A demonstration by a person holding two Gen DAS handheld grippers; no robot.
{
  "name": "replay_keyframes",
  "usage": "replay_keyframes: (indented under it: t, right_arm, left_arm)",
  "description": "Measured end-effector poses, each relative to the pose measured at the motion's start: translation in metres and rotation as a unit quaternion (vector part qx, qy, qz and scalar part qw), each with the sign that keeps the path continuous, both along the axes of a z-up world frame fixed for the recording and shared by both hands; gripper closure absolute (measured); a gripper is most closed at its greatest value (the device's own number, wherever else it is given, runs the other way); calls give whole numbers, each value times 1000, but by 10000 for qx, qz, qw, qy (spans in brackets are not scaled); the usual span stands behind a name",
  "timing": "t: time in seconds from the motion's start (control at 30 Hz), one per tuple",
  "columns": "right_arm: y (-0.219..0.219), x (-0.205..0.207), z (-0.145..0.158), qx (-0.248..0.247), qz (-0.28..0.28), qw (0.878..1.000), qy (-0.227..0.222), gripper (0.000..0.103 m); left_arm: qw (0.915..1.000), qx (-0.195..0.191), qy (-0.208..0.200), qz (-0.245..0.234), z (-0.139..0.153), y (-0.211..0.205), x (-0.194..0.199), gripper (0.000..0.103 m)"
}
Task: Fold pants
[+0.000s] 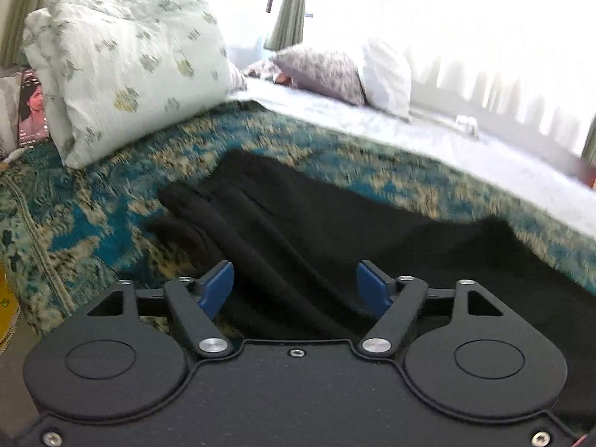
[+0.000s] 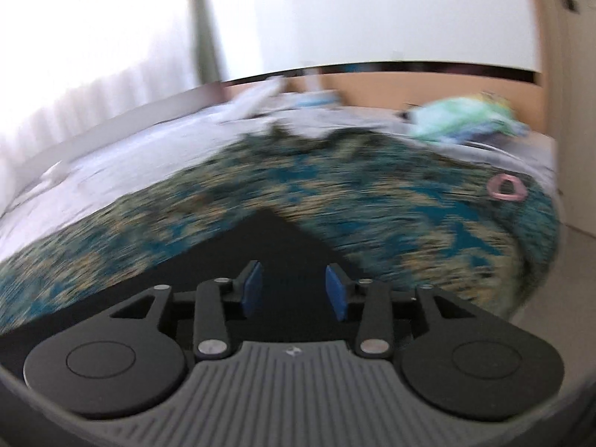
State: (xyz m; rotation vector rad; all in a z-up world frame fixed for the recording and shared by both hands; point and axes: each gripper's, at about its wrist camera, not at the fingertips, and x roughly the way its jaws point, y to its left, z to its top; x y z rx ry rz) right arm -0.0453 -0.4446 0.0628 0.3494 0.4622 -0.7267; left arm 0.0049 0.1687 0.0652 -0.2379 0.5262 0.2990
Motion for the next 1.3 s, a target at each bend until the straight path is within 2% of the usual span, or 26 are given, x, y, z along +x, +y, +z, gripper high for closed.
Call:
replay_keyframes:
  t: [0.13,0.23,0.3,0.37,0.43,0.47,0.53,0.6,0.73,0.77,0.83,0.87,0.9,0.93,1.0,1.03,1.1,1.17,1.23,1.3]
  right_arm:
    - [51,25,-5,-102,704,9973,168,41]
    - [85,39,-12,-236,1079,9933,351,39]
    - [106,49,-18,-337,1297,9897,509,38]
    - [123,55,-24,-415,1459,9864,635,36]
    - [138,61,-29,-482,1561,9838,732,35]
    - [144,63,-33,-511,1600,9826,791,35]
    - [154,69,-41,-574,1645,9803,928,35]
    - [163,72,-43,-779,1655,9778,1025,33]
    - [172,76,-45,-976,1714,9736,1153,32]
    - [170,76,-46,-981,1703,9738,1146,31]
    - [170,75,-47,-949,1661,9752,1114,30]
    - [167,75,-47,-924,1642,9760,1096,29]
    - [167,75,-48,-905,1626,9766,1080,28]
    - [166,75,-48,-893,1619,9769,1070,28]
    - [165,75,-49,-891,1616,9770,1073,28]
    - [165,75,-49,-898,1617,9769,1075,27]
    - [166,75,-50,-919,1618,9768,1065,27]
    - [166,75,-51,-936,1618,9767,1055,27]
    - [166,74,-51,-934,1619,9767,1051,27]
    - [166,74,-51,-927,1619,9769,1039,27]
  left_arm:
    - [9990,-191,-111,384,5,32,3,26]
    - [9961,-627,-168,591,2,62,10,26]
    - [9926,-824,-41,889,-3,79,12,30]
    - [9891,-854,67,1197,-7,90,7,32]
    - [9885,-886,46,1222,-13,99,-2,33]
    - [9883,-957,55,1186,-17,102,-5,42]
    - [9854,-1299,93,1095,-24,113,-8,50]
    - [9792,-1693,34,1121,-30,125,-7,50]
    - [9753,-1916,-147,1088,-36,135,12,46]
    - [9747,-1926,-150,1123,-37,137,18,60]
    - [9773,-1818,-62,1090,-38,140,31,88]
    - [9802,-1678,-51,1050,-35,138,33,91]
    - [9866,-1324,-134,941,-28,132,33,92]
    - [9935,-789,-213,793,-21,124,32,92]
    - [9975,6,-100,698,-15,113,32,92]
    - [9967,150,57,796,-17,113,34,91]
    - [9932,73,601,998,-31,124,43,87]
    - [9925,39,537,1094,-36,129,40,81]
    - [9908,281,566,1199,-28,123,39,76]
    - [9896,322,367,1354,-17,120,34,78]
